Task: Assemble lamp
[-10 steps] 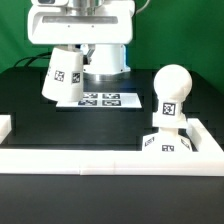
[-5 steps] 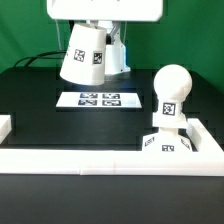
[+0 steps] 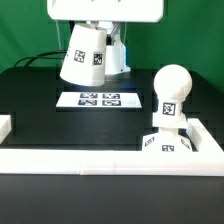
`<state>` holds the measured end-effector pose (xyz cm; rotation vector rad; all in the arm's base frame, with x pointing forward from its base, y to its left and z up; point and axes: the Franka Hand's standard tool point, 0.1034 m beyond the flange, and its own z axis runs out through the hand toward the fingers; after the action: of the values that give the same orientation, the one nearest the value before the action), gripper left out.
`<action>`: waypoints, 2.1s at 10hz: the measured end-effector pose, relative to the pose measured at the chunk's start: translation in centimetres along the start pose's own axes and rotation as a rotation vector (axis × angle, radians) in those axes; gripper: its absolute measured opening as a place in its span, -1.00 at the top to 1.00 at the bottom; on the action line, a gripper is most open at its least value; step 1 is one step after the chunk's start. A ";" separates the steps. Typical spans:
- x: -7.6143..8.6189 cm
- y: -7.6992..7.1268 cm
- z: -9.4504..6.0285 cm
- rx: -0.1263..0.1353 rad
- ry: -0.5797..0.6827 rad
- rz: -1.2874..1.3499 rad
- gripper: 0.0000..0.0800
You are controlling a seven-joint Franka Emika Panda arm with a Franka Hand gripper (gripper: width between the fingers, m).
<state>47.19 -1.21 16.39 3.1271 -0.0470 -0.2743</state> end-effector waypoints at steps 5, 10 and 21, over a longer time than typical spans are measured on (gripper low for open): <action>2.2 -6.0 -4.0 0.001 -0.011 0.022 0.89; 4.9 -8.7 -6.8 0.003 -0.004 0.057 0.89; 9.7 -13.0 -8.8 0.073 0.017 0.064 0.89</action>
Offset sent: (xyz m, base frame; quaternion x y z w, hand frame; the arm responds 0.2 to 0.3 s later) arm 0.0303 0.0524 0.0327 0.0183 -0.0268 0.0552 0.9979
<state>58.67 11.50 23.31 3.1929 -0.1600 -0.2510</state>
